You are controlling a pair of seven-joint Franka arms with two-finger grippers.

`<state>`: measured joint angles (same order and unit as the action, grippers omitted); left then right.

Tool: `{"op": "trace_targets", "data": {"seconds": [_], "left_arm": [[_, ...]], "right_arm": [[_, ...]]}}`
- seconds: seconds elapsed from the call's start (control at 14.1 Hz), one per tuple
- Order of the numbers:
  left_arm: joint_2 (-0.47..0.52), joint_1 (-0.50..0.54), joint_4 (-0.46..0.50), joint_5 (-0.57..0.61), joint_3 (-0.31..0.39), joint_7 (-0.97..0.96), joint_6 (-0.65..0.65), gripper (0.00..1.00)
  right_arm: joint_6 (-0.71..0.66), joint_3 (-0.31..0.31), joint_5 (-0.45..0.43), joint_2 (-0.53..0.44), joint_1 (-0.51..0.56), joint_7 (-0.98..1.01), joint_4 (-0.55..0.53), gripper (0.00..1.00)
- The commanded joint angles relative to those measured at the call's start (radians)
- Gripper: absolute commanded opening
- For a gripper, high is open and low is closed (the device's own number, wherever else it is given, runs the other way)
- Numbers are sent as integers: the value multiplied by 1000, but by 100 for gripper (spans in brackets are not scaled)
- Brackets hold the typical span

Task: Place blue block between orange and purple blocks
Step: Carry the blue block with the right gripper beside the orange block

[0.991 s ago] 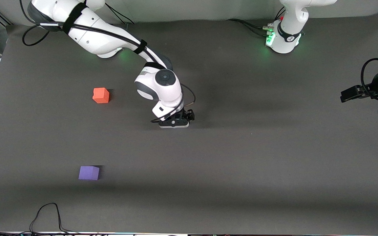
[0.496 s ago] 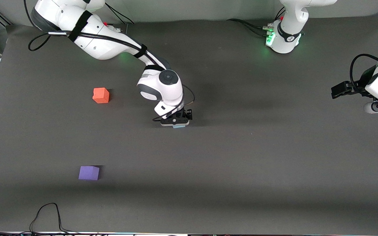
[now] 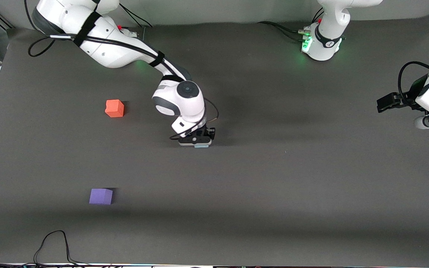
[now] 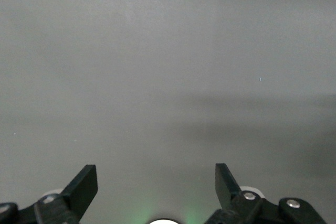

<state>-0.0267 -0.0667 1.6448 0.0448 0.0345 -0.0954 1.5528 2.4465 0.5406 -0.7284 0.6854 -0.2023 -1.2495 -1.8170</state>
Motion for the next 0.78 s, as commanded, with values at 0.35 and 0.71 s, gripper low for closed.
{"op": "trace_targets", "data": {"seconds": [0.35, 0.71], "left_arm": [[10, -8, 1, 35, -1, -6, 7, 100], [10, -10, 1, 35, -1, -7, 6, 100]], "right_arm": [[-133, -140, 541, -449, 103, 575, -215, 31], [-129, -367, 687, -589, 101, 887, -381, 31]]}}
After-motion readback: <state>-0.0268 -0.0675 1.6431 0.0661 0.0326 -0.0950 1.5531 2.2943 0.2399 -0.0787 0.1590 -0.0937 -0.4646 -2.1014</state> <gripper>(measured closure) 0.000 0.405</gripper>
